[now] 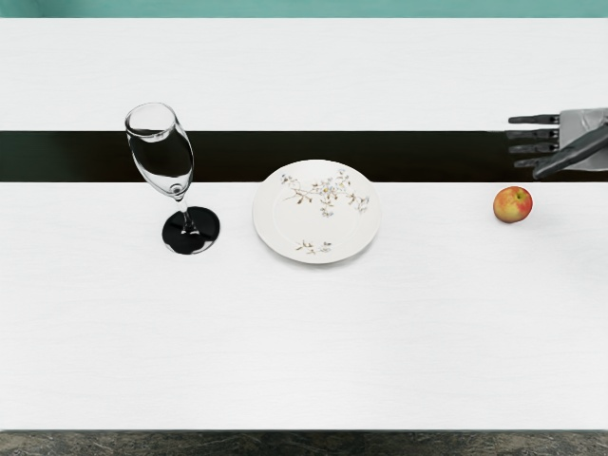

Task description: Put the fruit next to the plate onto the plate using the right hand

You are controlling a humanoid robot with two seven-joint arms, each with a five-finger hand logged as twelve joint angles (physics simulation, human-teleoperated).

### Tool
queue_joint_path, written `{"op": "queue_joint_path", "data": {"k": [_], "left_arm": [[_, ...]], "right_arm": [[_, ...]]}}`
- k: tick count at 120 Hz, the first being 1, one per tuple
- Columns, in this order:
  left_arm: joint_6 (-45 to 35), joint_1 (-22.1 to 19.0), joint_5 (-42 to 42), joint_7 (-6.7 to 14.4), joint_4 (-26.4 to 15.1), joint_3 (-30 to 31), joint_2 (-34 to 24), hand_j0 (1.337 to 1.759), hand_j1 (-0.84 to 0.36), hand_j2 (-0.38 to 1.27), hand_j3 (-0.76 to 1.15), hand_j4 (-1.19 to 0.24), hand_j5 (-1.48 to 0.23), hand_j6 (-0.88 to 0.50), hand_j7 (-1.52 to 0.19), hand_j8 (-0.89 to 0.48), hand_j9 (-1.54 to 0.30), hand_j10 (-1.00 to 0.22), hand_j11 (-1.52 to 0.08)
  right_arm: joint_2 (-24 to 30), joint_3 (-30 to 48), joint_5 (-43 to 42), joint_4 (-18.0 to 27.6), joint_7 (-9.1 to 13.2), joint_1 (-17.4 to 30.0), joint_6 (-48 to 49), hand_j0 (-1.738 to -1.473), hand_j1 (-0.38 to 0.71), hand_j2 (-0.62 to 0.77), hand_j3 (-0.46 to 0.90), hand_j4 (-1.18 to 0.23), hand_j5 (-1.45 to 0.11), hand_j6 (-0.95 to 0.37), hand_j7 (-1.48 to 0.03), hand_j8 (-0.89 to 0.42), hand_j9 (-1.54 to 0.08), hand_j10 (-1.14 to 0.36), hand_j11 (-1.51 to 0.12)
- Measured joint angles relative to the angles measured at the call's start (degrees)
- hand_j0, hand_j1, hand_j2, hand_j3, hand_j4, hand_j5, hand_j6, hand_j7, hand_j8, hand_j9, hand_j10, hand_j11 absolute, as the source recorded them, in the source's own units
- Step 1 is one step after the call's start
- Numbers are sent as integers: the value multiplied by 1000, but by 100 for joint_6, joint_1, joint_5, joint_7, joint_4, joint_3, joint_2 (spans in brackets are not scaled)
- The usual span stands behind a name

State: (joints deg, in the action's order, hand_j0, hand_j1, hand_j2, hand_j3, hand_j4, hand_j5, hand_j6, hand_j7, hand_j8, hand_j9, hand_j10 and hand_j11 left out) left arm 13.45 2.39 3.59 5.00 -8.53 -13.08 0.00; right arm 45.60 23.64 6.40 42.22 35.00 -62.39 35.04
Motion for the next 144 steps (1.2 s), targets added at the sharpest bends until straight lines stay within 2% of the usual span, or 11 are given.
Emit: {"op": "queue_joint_path", "data": {"k": [31, 41, 48, 63, 80, 100, 124, 144], "left_arm": [[0, -10, 2, 0, 0, -8, 0, 1658, 349, 0, 0, 0, 0, 0, 0, 0, 0, 0, 0], [0, -10, 1, 0, 1, -5, 0, 1658, 349, 0, 0, 0, 0, 0, 0, 0, 0, 0, 0], [0, -10, 1, -1, 4, -4, 0, 1658, 349, 0, 0, 0, 0, 0, 0, 0, 0, 0, 0], [0, -10, 1, -1, 7, 0, 0, 1658, 349, 0, 0, 0, 0, 0, 0, 0, 0, 0, 0], [0, -10, 1, 0, 12, 5, 0, 1658, 349, 0, 0, 0, 0, 0, 0, 0, 0, 0, 0], [0, -10, 2, 0, 11, 6, 0, 1658, 349, 0, 0, 0, 0, 0, 0, 0, 0, 0, 0], [0, -10, 2, 0, 11, 7, 0, 1658, 349, 0, 0, 0, 0, 0, 0, 0, 0, 0, 0], [0, -10, 2, 1, 14, 7, 0, 1658, 349, 0, 0, 0, 0, 0, 0, 0, 0, 0, 0]], "right_arm": [[-20, -26, -43, 95, 0, -177, 0, -1658, -349, -1, 0, 0, 0, 2, 0, 2, 0, 1, 0], [-27, -81, -399, 169, 0, -382, 0, -1658, -349, -1, 0, 0, 0, 2, 0, 2, 0, 1, 0], [-28, -100, -786, 415, 0, -512, 0, -1658, -349, -1, 0, 0, 0, 2, 0, 2, 0, 1, 0], [-25, -208, -1715, 1257, 0, -773, -1, -1658, -349, -1, 0, 0, 0, 1, 0, 0, 0, 0, 0], [-60, -1462, -2102, 1915, 0, -1508, -1, -1658, -349, 0, 0, -1, 0, -1, 0, -1, 0, 0, 0], [-356, -2752, -2226, 2159, 0, -2090, -2, -1658, -349, -1, 0, -2, 0, -2, 0, -2, 0, -1, 0], [-506, -3177, -2524, 2608, 0, -2634, -514, -1658, -349, -1, 0, -2, 0, -3, 0, -2, 0, -2, 0], [-396, -3502, -3070, 3043, 0, -2742, -1557, -1658, -349, 0, 0, -2, 0, -3, 0, -2, 0, -2, 0]]}}
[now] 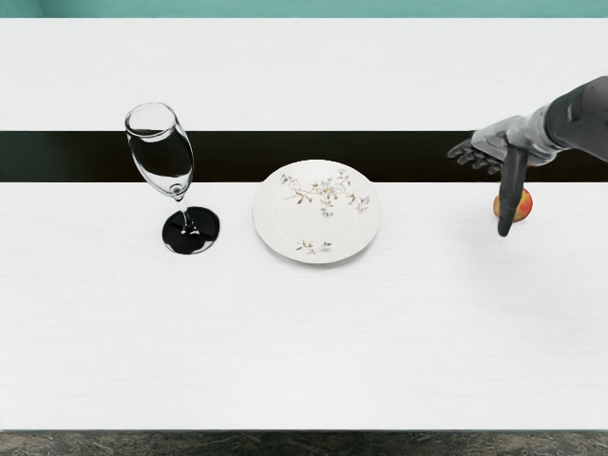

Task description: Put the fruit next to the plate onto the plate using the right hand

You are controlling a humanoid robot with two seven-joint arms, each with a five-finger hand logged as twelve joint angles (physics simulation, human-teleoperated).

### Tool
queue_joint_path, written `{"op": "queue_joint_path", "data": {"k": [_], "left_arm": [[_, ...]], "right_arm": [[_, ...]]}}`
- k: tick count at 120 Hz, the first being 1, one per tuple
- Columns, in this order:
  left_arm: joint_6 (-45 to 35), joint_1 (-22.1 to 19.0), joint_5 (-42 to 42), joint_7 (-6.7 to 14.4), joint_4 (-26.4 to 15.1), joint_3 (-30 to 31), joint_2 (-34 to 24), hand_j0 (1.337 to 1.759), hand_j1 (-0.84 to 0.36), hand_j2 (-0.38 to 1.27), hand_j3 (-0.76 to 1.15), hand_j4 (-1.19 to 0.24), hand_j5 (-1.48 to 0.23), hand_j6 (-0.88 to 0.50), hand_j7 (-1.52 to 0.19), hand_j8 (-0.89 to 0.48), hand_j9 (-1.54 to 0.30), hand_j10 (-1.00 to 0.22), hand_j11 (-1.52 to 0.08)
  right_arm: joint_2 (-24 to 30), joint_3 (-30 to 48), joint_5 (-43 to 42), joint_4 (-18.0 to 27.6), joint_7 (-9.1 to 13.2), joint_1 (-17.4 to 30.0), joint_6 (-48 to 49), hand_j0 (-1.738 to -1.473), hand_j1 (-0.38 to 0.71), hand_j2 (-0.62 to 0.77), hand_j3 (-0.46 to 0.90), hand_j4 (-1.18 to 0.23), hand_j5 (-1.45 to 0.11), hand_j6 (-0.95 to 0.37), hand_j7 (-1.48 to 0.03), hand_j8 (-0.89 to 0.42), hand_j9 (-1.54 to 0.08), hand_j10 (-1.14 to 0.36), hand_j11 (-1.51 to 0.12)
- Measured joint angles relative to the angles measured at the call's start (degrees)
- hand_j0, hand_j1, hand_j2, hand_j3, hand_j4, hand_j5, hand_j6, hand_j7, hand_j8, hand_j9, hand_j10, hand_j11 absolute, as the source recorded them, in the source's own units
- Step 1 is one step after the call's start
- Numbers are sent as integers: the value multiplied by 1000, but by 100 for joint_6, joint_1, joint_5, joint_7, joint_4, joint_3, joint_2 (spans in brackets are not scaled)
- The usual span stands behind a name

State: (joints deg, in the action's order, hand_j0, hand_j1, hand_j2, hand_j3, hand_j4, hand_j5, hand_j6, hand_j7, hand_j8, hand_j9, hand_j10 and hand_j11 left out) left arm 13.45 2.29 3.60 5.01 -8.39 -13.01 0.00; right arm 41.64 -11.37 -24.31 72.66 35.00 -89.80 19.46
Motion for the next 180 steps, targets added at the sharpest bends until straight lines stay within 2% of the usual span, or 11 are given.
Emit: {"op": "queue_joint_path", "data": {"k": [16, 57, 79, 137, 180], "left_arm": [[0, 5, 0, 0, 0, 0, 0, 1658, 349, 0, 0, 0, 0, 0, 0, 0, 0, 0, 0], [0, 9, 0, -1, 4, -4, 0, 1658, 349, 0, 0, 0, 0, 0, 0, 0, 0, 0, 0], [0, 9, 0, 0, 4, -8, 0, 1658, 349, 0, 0, 0, 0, 0, 0, 0, 0, 0, 0], [0, 35, 0, -1, -3, -1, 0, 1658, 349, 0, 0, 0, 0, 0, 0, 0, 0, 0, 0], [0, 29, 0, 0, -9, -9, 0, 1658, 349, 0, 0, 0, 0, 0, 0, 0, 0, 0, 0]], "right_arm": [[81, -349, -560, 156, 0, 125, -1056, -1658, -349, 0, 0, -3, 0, -4, 0, -3, 0, -2, 0], [99, -818, -1334, 206, 0, 495, -2611, -1658, -349, 1, 0, -4, -1, -6, -1, -4, -1, -3, -1], [-128, -904, -1607, 208, 0, 946, -3434, -1658, -274, -11, 0, -67, -83, -69, -82, -67, -83, -66, -83], [-253, -924, -2207, 187, 0, 1503, -4698, -1658, -183, -26, 0, -143, -182, -145, -182, -144, -182, -143, -182], [-511, -924, -2257, 60, 0, 1678, -4893, -1658, -143, -32, 0, -177, -226, -179, -226, -178, -226, -176, -226]]}}
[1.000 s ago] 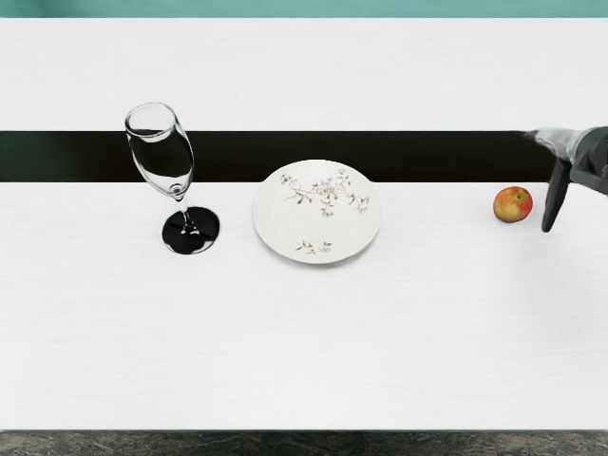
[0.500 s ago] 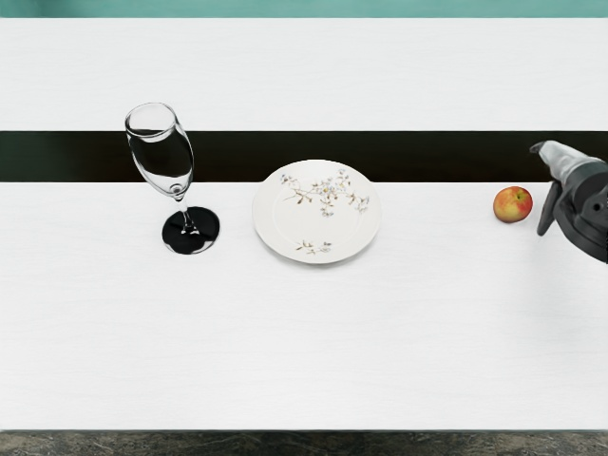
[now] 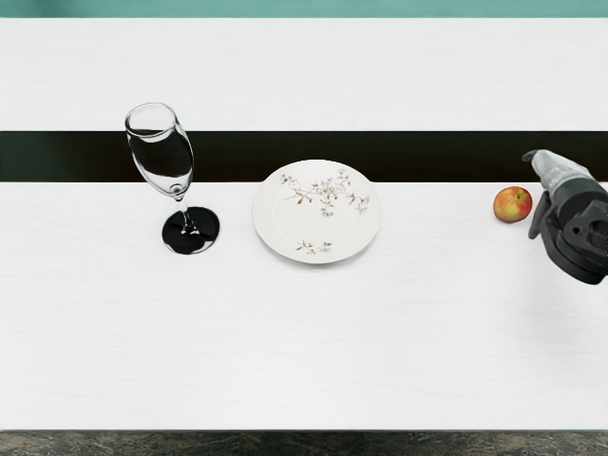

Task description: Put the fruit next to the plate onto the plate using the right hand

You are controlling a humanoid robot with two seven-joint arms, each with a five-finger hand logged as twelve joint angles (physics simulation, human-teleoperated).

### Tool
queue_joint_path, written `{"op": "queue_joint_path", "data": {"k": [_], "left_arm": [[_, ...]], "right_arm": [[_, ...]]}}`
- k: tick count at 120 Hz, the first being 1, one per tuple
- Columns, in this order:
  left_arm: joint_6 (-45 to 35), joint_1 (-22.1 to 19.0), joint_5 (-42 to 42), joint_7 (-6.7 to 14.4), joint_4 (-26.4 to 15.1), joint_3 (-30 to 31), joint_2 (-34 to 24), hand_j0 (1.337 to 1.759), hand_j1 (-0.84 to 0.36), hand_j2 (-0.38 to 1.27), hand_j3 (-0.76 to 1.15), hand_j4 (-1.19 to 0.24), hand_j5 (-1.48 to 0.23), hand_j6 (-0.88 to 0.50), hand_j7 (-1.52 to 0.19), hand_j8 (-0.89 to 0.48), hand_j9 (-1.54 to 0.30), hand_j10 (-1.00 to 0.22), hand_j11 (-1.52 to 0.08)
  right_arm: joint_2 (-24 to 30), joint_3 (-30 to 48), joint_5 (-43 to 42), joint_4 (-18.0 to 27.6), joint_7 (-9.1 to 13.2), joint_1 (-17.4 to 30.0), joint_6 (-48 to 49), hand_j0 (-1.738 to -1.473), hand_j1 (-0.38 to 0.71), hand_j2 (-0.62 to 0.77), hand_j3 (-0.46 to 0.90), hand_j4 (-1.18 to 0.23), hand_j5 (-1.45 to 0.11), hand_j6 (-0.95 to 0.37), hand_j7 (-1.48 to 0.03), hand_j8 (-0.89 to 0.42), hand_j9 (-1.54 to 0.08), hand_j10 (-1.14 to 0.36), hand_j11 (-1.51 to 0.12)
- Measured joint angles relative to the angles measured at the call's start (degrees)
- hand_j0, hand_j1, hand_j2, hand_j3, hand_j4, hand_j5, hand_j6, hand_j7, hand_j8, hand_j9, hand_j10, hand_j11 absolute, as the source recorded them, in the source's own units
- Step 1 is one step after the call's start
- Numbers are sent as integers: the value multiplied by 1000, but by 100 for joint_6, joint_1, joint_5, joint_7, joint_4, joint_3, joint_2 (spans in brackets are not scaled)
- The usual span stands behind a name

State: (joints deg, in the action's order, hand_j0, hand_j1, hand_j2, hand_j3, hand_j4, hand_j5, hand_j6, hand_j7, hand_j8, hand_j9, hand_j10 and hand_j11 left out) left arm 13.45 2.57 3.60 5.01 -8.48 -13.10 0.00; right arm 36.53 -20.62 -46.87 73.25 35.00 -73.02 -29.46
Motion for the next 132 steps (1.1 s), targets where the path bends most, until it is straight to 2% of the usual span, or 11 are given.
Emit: {"op": "queue_joint_path", "data": {"k": [58, 90, 132], "left_arm": [[0, -2, 0, 0, -4, -6, 0, 1658, 349, 0, 0, 0, 0, 0, 0, 0, 0, 0, 0], [0, -11, 5, -1, -4, -9, 0, 1658, 349, 0, 0, 0, 0, 0, 0, 0, 0, 0, 0], [0, -10, 1, -1, -4, -2, 0, 1658, 349, 0, 0, 0, 0, 0, 0, 0, 0, 0, 0]], "right_arm": [[-301, 0, 34, -242, 0, 132, -3, -1658, -11, -54, 0, -286, -369, -287, -368, -286, -368, -285, -368], [-547, -9, 81, -430, 0, 139, 8, -1658, 12, -58, 0, -305, -394, -306, -393, -305, -394, -305, -393], [-588, -13, 85, -483, 0, 185, 14, -1658, 32, -61, 0, -321, -415, -322, -414, -321, -415, -321, -414]]}}
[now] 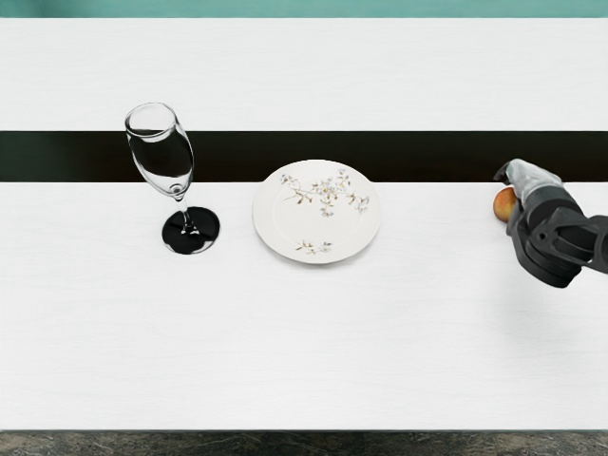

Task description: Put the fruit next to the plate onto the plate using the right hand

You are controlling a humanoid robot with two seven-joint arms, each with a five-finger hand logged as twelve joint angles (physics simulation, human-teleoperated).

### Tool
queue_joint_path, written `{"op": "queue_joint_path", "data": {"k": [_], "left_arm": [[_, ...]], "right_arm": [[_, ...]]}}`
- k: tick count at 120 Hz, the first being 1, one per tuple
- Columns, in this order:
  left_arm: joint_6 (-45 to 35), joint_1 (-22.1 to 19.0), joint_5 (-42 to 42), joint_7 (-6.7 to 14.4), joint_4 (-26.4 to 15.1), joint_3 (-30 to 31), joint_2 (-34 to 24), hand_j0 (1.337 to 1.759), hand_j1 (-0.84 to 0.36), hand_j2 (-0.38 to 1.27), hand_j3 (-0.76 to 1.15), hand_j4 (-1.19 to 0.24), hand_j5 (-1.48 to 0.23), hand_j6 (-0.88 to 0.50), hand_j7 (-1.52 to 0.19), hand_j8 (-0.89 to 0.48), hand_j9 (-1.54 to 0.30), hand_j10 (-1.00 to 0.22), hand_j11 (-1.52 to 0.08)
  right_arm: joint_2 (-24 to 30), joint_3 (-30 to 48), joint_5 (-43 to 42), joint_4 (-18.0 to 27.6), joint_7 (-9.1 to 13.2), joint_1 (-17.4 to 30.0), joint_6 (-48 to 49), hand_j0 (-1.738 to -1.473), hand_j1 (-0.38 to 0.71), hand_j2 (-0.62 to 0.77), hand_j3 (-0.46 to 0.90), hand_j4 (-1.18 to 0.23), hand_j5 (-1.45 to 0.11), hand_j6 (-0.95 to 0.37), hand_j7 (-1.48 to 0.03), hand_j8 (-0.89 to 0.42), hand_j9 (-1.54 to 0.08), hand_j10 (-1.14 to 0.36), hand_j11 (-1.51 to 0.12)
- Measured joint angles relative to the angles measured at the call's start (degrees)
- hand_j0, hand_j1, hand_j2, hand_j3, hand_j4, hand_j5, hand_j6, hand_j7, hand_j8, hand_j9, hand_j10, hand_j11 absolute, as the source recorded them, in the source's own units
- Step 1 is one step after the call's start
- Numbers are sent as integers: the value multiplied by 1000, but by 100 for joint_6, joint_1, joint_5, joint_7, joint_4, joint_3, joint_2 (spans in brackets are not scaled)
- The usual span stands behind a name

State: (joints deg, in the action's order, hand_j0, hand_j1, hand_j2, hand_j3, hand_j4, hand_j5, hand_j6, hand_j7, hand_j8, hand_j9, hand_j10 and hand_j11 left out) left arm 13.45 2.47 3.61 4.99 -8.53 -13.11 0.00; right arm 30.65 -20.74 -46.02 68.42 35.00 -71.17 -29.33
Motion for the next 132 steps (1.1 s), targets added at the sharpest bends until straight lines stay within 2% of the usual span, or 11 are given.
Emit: {"op": "queue_joint_path", "data": {"k": [56, 132], "left_arm": [[0, 40, -1, 0, 0, 9, 0, 1658, 349, 0, 0, 0, 0, 0, 0, 0, 0, 0, 0], [0, 60, -1, 1, 0, 1, 0, 1658, 349, 0, 0, 0, 0, 0, 0, 0, 0, 0, 0]], "right_arm": [[0, 2, -4, -205, 0, 84, 13, -1658, 54, -65, 0, -339, -439, -341, -439, -340, -439, -339, -439], [-6, 26, -1, -242, 2, 95, 35, -1657, 202, -61, 0, -469, -615, -472, -611, -470, -614, -470, -614]]}}
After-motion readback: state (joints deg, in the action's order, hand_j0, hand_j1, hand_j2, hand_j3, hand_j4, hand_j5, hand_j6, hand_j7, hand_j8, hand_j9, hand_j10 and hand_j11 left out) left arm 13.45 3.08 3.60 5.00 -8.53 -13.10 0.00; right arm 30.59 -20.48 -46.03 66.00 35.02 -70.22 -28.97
